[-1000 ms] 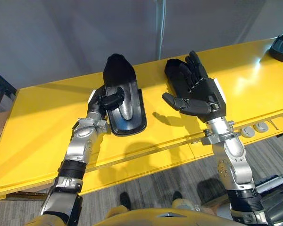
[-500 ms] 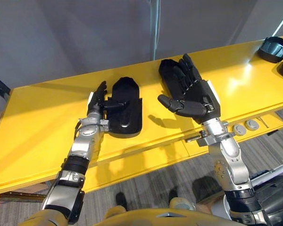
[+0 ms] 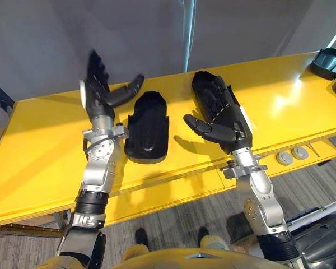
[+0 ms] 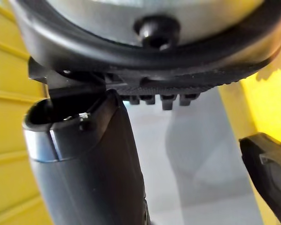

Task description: Walk over and take three plastic housings, then place them on the shelf

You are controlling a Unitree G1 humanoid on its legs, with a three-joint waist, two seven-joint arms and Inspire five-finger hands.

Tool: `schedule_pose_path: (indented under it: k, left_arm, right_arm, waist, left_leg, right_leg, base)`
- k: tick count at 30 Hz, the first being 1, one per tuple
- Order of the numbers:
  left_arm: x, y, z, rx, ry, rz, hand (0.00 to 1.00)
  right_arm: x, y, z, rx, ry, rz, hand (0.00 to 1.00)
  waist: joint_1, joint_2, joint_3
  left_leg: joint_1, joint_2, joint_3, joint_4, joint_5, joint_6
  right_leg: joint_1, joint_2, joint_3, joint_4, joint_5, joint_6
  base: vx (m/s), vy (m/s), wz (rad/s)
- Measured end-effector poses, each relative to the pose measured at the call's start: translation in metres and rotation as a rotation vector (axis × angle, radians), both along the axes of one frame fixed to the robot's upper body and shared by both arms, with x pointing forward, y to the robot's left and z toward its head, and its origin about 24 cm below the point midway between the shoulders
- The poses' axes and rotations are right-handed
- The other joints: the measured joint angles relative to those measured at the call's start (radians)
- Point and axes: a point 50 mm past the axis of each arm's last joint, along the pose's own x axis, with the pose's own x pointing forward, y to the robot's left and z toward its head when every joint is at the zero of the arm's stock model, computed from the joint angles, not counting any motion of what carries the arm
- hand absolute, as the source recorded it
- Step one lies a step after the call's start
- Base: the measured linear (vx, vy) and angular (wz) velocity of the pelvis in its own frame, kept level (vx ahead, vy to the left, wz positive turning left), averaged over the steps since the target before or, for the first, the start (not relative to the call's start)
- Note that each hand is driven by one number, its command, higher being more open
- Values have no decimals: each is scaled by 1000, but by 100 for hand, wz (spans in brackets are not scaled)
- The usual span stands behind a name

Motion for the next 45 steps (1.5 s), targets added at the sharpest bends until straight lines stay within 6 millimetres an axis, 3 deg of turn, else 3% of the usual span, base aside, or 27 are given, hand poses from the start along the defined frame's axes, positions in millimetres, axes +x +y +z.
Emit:
schedule_pose_path:
  k: [2,4,6,10,11,20,24,29,32,36,40,45]
  left_arm:
    - [-16,-3,15,-26,-116,-16,100]
    - [-34,-5,16,-65,-174,-20,100]
    - [-49,-3,3,-93,-149,-7,100]
    - [-67,8,-22,-103,-57,37,100]
    - [-97,25,-34,-148,-57,60,100]
    - [-102,25,-42,-140,-18,54,100]
    - [-107,25,-51,-145,25,47,100]
    - [-113,24,-61,-178,70,16,100]
    - [-113,21,-63,-188,82,0,100]
    - [-111,12,-65,-200,95,-43,100]
    - [-110,9,-65,-217,101,-55,100]
    - [-110,10,-67,-233,111,-41,100]
  right_arm:
    - [0,3,-1,11,6,-11,100]
    - [-1,5,-1,11,5,-33,100]
    - [-1,4,-2,18,11,-59,100]
    - [-2,3,-2,32,11,-81,100]
    - [-7,-9,-7,44,25,-176,100]
    - [-16,-18,-17,34,58,-214,100]
    - [-27,-31,-18,-101,44,-297,100]
    - [-49,-38,5,-419,-147,-392,100]
    - [-57,-37,19,-486,-271,-403,100]
    - [-66,-40,21,-498,-308,-408,100]
    - [-71,-42,15,-492,-269,-331,100]
    - [-78,-31,5,-477,-229,-116,100]
  waist:
    - [5,9,-6]
    - [8,22,-14]
    - [17,39,-26]
    - [34,44,-31]
    - [77,16,-70]
    - [76,13,-71]
    - [76,12,-70]
    - [75,6,-67]
    - [72,-1,-63]
    - [68,-12,-57]
    - [63,-12,-57]
    - [58,-13,-56]
  left_leg:
    - [2,0,-1,0,0,0]
    - [8,-1,-4,0,-1,-1]
    - [14,1,-16,0,-4,-4]
    - [9,2,-36,0,-9,-13]
    - [-6,-8,-69,0,-7,-9]
    - [-11,-11,-82,0,-6,-8]
    - [-26,-14,-93,0,-2,-5]
    - [-34,-12,-82,0,-8,-11]
    - [-36,-7,-56,0,-11,-12]
    - [-34,-3,-42,0,-14,-12]
    - [-34,-2,-37,0,-14,-9]
    - [-28,3,-21,0,-16,-12]
  right_leg:
    - [3,0,0,-2,-2,-3]
    - [17,0,-5,-14,0,0]
    - [35,0,-27,-28,-4,1]
    - [52,3,-53,-46,-5,4]
    - [74,-1,-85,-63,1,2]
    - [74,-2,-98,-63,0,2]
    - [68,-4,-109,-63,0,2]
    - [48,-4,-95,-63,-4,7]
    - [34,-1,-68,-61,-3,8]
    - [28,2,-55,-58,-2,9]
    - [24,3,-50,-56,0,11]
    - [17,6,-32,-47,2,6]
  base:
    - [0,0,0]
    - [1,-2,4]
    - [-20,-12,19]
    - [-20,-7,16]
    - [0,0,5]
    - [0,0,3]
    - [-4,1,10]
    - [-12,-1,-4]
    - [0,-5,-24]
    - [16,-13,-11]
    - [16,-4,-3]
    - [17,-10,-10]
